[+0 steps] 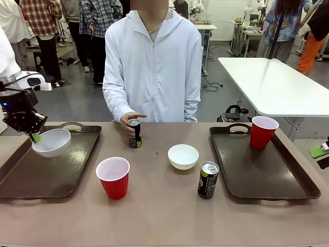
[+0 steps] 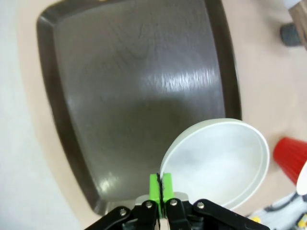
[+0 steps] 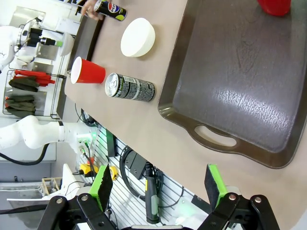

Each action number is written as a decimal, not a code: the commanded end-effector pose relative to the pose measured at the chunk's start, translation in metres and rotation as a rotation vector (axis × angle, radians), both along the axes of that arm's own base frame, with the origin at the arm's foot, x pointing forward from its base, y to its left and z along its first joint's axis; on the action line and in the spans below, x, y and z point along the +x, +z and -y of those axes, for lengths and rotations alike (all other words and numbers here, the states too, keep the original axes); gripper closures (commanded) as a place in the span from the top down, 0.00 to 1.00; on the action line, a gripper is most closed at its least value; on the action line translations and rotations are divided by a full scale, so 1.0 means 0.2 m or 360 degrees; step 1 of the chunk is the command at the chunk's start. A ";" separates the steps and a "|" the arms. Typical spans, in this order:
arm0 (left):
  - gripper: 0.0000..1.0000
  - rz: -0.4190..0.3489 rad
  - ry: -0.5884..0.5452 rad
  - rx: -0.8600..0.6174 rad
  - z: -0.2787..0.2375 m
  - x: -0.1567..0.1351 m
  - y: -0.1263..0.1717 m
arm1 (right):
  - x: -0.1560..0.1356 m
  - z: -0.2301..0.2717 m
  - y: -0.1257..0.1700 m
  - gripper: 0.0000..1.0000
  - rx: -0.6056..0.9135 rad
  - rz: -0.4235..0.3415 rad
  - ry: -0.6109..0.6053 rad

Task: Prepare tableware on both trays.
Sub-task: Pick up a Picnic Bowl from the table and place it on a Handle tray.

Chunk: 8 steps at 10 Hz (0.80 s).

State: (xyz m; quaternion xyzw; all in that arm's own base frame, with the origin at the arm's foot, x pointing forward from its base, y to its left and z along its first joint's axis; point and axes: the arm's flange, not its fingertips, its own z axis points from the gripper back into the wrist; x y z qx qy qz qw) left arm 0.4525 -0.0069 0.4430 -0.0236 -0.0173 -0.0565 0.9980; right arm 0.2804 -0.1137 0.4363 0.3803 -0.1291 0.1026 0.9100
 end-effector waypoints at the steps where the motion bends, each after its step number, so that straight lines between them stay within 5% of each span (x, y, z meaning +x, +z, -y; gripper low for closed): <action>1: 0.02 -0.0113 -0.0148 0.0107 -0.09 -0.16 0.06 | 0.00 0.00 0.00 1.00 0.0019 0.0003 0.0006; 3: 0.02 -0.0113 -0.0201 0.0239 -0.16 -0.27 0.04 | 0.00 0.00 0.00 1.00 0.0019 0.0003 0.0006; 8: 0.02 -0.0012 -0.0127 0.0098 -0.17 -0.17 -0.19 | 0.00 0.00 0.00 1.00 0.0019 0.0003 0.0006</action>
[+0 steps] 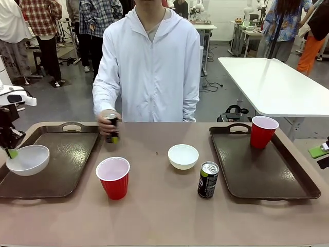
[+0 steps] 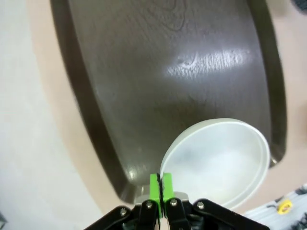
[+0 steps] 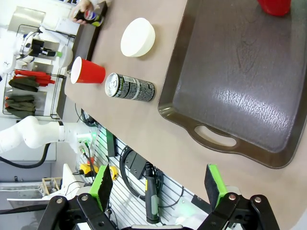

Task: Prepare tableware on both trays.
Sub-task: Pick up a Picnic Bowl from the table and place it on a Handle tray.

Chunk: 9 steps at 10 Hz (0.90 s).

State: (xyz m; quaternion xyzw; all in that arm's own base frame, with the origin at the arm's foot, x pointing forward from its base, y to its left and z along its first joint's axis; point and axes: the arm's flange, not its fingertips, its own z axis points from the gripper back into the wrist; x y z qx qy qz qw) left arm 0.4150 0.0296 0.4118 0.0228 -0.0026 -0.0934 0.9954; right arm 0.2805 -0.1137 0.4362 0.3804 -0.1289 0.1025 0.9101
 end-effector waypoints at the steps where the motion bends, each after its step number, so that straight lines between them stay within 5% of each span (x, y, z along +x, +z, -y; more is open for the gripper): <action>1: 0.02 0.0013 -0.0004 -0.0050 0.03 0.04 -0.05 | 0.00 0.00 0.00 1.00 0.0019 0.0003 0.0006; 3: 0.02 -0.0035 -0.0017 -0.0057 0.04 0.05 -0.05 | 0.00 0.00 0.00 1.00 0.0019 0.0003 0.0006; 4: 0.02 -0.0141 -0.0183 -0.0118 0.01 -0.16 0.07 | 0.00 0.00 0.00 1.00 0.0019 0.0003 0.0006; 5: 0.02 -0.0030 -0.0348 -0.0103 -0.03 -0.45 0.19 | 0.00 0.00 0.00 1.00 0.0019 0.0003 0.0006; 6: 0.02 0.0026 -0.0369 -0.0065 -0.05 -0.53 0.22 | 0.00 0.00 0.00 1.00 0.0019 0.0003 0.0006; 9: 0.02 -0.0031 -0.0300 -0.0104 -0.06 -0.46 0.19 | 0.00 0.00 0.00 1.00 0.0019 0.0003 0.0006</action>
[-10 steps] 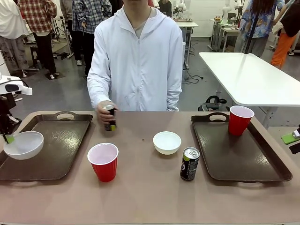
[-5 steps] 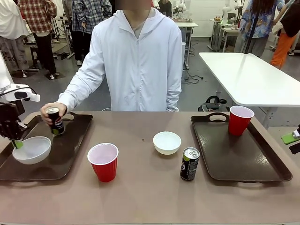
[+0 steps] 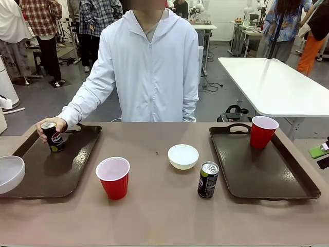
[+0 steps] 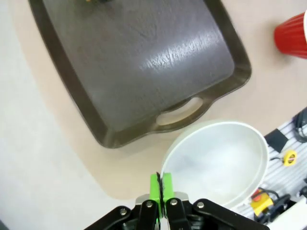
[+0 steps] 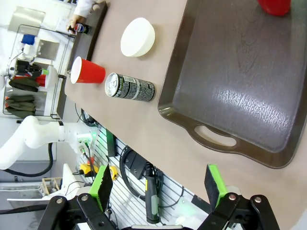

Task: Prepare tableware on both trays.
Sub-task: Pick up a Picnic Bowl from the table and place it on a Handle tray.

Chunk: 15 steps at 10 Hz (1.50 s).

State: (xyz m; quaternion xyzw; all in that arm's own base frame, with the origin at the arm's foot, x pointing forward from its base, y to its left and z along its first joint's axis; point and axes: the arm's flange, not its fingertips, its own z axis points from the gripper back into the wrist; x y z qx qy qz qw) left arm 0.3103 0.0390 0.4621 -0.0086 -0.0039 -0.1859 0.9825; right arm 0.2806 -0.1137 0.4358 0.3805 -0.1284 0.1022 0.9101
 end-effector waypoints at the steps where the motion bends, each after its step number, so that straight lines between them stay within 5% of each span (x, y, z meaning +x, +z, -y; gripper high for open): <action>1: 0.02 -0.0004 0.0007 -0.0014 -0.01 0.08 -0.06 | 0.00 0.00 0.00 1.00 0.0019 0.0005 0.0006; 5: 0.02 0.0049 0.0123 -0.0096 0.08 0.19 -0.06 | 0.00 0.00 0.00 1.00 0.0019 0.0005 0.0006; 9: 0.02 0.0064 0.0228 -0.0104 0.33 0.50 -0.18 | 0.00 0.00 0.00 1.00 0.0019 0.0005 0.0006; 15: 0.02 0.0049 0.0280 0.0068 0.38 0.67 -0.40 | 0.00 0.00 0.00 1.00 0.0019 0.0005 0.0006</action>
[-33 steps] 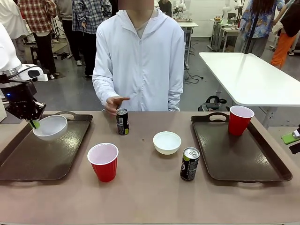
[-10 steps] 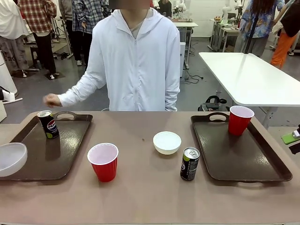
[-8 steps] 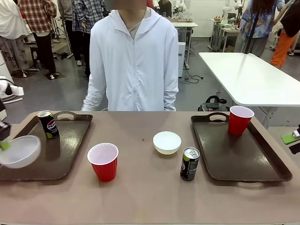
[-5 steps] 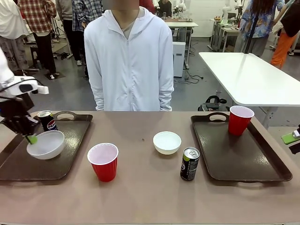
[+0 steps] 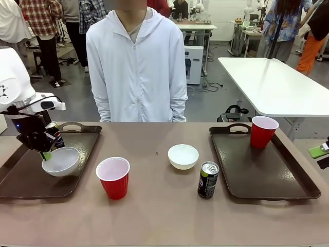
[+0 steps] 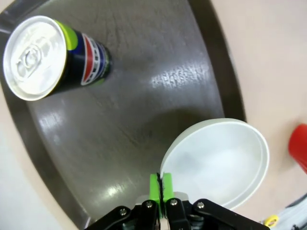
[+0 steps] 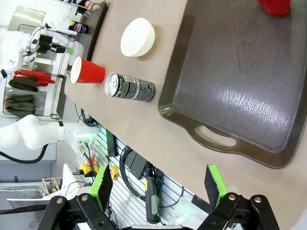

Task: Prepare tableware on both trays.
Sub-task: Pick up a Picnic Bowl from the table and place it on a Handle tray.

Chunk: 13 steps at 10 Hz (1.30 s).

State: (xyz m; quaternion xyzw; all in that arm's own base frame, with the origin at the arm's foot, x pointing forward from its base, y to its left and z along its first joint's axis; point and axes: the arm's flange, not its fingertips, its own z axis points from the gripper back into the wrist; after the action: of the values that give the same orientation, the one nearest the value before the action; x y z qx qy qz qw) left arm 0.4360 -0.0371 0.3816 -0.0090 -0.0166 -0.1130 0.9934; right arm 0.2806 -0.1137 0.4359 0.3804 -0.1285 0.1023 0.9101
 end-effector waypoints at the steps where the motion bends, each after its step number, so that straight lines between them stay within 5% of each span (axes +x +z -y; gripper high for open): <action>1: 0.02 -0.0018 0.0042 0.0117 -0.01 0.04 -0.03 | 0.00 0.00 0.00 1.00 0.0019 0.0005 0.0006; 3: 0.02 -0.0037 0.0030 0.0126 -0.02 0.06 -0.06 | 0.00 0.00 0.00 1.00 0.0019 0.0005 0.0006; 4: 0.12 -0.0036 0.0031 0.0131 -0.02 0.06 -0.06 | 0.00 0.00 0.00 1.00 0.0019 0.0005 0.0006; 5: 0.51 -0.0036 0.0030 0.0137 -0.01 0.05 -0.06 | 0.00 0.00 0.00 1.00 0.0019 0.0005 0.0006; 7: 1.00 -0.0057 0.0024 0.0138 -0.02 0.05 -0.05 | 0.00 0.00 0.00 1.00 0.0019 0.0005 0.0006; 9: 1.00 -0.0042 -0.0003 0.0135 -0.04 0.01 0.02 | 0.00 0.00 0.00 1.00 0.0019 0.0005 0.0006; 10: 0.53 -0.0016 -0.0017 0.0128 -0.05 -0.02 0.08 | 0.00 0.00 0.00 1.00 0.0019 0.0005 0.0006; 13: 0.82 0.0000 -0.0067 0.0007 -0.08 -0.08 0.26 | 0.00 0.00 0.00 1.00 0.0019 0.0005 0.0006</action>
State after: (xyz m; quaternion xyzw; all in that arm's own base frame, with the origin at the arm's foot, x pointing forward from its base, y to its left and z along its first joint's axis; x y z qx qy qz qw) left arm 0.4259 -0.0262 0.4226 0.0119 -0.0209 -0.1238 0.9920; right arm 0.2807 -0.1138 0.4359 0.3805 -0.1284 0.1022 0.9101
